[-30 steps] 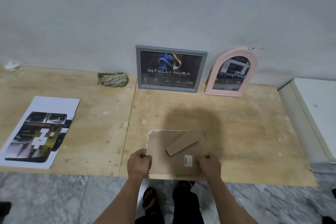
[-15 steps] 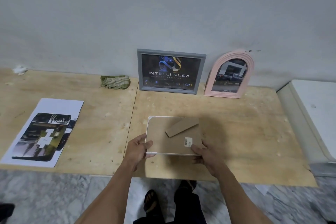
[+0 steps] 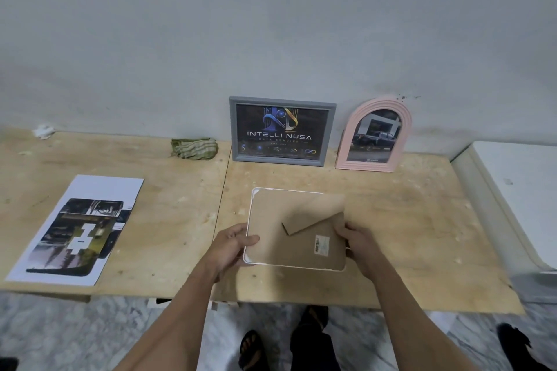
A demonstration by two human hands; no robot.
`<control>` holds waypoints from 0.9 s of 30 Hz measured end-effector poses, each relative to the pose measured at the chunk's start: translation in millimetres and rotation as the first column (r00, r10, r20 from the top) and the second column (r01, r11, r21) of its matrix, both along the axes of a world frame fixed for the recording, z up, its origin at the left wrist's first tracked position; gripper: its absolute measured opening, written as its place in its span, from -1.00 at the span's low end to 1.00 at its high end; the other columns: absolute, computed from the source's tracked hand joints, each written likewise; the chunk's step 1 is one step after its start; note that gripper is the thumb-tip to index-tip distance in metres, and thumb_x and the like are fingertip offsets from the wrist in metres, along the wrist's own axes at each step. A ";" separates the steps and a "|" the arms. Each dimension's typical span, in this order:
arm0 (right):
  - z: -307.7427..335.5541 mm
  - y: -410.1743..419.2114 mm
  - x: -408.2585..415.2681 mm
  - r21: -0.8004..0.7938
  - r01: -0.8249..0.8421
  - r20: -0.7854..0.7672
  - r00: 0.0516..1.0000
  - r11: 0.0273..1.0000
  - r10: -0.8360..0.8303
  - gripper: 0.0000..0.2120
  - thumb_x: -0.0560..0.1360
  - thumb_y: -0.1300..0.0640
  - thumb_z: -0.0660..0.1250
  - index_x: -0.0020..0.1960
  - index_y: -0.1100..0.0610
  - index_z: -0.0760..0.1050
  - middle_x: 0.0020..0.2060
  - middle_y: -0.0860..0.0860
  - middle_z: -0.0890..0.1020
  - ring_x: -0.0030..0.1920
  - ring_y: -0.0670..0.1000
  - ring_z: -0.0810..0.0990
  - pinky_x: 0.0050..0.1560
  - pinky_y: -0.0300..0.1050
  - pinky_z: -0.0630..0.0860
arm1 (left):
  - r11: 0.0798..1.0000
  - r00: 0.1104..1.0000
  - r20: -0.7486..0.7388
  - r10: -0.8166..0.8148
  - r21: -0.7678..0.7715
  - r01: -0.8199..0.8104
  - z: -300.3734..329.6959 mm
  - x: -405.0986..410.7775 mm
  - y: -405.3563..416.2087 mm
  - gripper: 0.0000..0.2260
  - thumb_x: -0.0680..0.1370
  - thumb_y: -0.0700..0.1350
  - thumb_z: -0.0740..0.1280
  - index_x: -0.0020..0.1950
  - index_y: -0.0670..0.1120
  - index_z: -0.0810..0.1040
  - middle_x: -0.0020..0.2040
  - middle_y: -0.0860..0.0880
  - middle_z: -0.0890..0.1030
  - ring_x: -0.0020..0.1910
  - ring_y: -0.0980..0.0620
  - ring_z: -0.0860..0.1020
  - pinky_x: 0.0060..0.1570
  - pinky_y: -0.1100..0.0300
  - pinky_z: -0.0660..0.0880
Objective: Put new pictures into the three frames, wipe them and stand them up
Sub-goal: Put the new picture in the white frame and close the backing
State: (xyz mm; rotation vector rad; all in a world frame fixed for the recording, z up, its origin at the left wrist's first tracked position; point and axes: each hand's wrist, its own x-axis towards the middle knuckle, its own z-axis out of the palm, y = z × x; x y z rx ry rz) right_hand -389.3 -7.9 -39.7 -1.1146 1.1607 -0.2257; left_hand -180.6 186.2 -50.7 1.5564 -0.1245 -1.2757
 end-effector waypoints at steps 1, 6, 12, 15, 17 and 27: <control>2.7 2.4 -0.7 -0.018 -0.012 0.014 1.000 1.000 0.012 -0.84 0.55 0.06 0.33 0.00 0.11 0.63 -0.12 0.04 0.71 -0.13 0.06 0.64 -0.12 -0.04 0.55 | 0.999 0.998 0.050 0.035 0.005 -0.036 3.8 1.6 -4.0 -0.85 0.55 -0.19 0.41 0.10 -0.09 0.68 -0.02 -0.15 0.73 -0.21 -0.06 0.66 -0.22 0.15 0.58; 7.4 14.5 -3.7 -0.032 -0.061 0.033 0.997 0.998 0.062 -0.83 0.52 0.08 0.38 -0.02 0.18 0.66 -0.12 0.12 0.72 -0.12 0.12 0.66 -0.06 0.06 0.59 | 0.975 0.978 0.019 0.206 -0.083 -0.204 9.5 10.7 -13.6 -0.84 0.57 -0.16 0.39 0.07 -0.20 0.68 0.00 -0.26 0.71 -0.18 -0.14 0.63 -0.11 0.06 0.55; 23.1 12.0 -1.8 0.052 -0.094 0.123 0.989 0.994 0.087 -0.76 0.54 0.08 0.35 -0.04 0.27 0.62 -0.17 0.14 0.68 -0.18 0.09 0.64 -0.20 -0.06 0.58 | 0.973 0.980 -0.053 0.192 -0.118 -0.198 14.4 10.7 -1.6 -0.83 0.60 -0.18 0.33 0.10 -0.19 0.67 -0.07 -0.19 0.71 -0.29 -0.05 0.64 -0.28 0.17 0.58; 29.6 10.5 5.3 -0.063 -0.137 0.074 0.987 0.988 0.142 -0.75 0.54 0.07 0.35 -0.04 0.27 0.65 -0.10 0.22 0.70 -0.15 0.13 0.65 -0.10 0.01 0.59 | 0.966 0.972 -0.026 0.232 -0.112 -0.234 15.4 9.2 -1.7 -0.82 0.62 -0.17 0.31 0.11 -0.18 0.67 -0.10 -0.15 0.73 -0.31 -0.04 0.65 -0.34 0.19 0.57; 32.5 11.9 9.5 -0.114 -0.155 0.041 0.986 0.981 0.160 -0.74 0.54 0.07 0.35 -0.05 0.28 0.65 -0.09 0.24 0.69 -0.15 0.15 0.66 -0.07 0.04 0.59 | 0.950 0.958 -0.047 0.283 -0.126 -0.286 15.2 7.6 -1.7 -0.83 0.62 -0.18 0.30 0.10 -0.20 0.66 -0.10 -0.17 0.73 -0.29 -0.07 0.67 -0.33 0.16 0.58; 48.5 20.7 26.2 -0.187 -0.076 0.047 0.995 0.979 0.087 -0.77 0.52 0.24 0.25 0.03 0.08 0.65 -0.24 0.02 0.67 -0.31 -0.01 0.54 -0.33 -0.16 0.46 | 0.950 0.972 -0.073 0.222 -0.209 -0.233 39.0 15.7 -5.7 -0.83 0.58 -0.17 0.36 0.09 -0.22 0.65 -0.06 -0.23 0.70 -0.19 -0.14 0.64 -0.22 0.11 0.59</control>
